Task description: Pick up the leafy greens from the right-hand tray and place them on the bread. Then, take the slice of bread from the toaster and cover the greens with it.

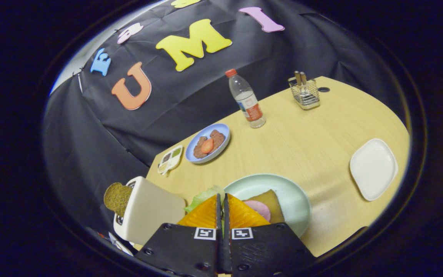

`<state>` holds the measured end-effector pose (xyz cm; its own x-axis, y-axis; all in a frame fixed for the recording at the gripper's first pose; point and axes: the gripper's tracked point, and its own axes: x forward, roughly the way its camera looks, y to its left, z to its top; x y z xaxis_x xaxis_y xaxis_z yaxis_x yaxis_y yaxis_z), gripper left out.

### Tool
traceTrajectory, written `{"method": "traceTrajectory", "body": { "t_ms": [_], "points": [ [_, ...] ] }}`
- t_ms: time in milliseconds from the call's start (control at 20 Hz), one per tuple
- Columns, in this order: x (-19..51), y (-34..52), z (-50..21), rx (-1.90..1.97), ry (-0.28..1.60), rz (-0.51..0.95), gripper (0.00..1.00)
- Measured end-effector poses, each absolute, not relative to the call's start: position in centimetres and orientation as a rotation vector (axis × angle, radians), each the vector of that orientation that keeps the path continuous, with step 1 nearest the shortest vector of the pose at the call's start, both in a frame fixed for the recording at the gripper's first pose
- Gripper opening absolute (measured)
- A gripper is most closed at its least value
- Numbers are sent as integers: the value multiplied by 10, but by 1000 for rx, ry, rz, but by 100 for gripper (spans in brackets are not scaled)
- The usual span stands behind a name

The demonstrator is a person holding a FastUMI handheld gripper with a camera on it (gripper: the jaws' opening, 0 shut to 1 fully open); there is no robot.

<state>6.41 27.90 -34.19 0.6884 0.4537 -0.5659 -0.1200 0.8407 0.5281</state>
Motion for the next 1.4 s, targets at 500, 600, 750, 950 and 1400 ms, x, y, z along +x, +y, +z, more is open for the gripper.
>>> {"method": "traceTrajectory", "body": {
  "t_ms": [500, 600, 750, 950, 1400],
  "points": [
    [79, 231, -403, 377, 840, 231, 4],
    [77, 225, -408, 365, 851, 222, 9],
    [76, 217, -402, 349, 838, 223, 35],
    [81, 198, -365, 271, 751, 207, 79],
    [39, 239, -171, 54, 370, 254, 96]
  ]
}}
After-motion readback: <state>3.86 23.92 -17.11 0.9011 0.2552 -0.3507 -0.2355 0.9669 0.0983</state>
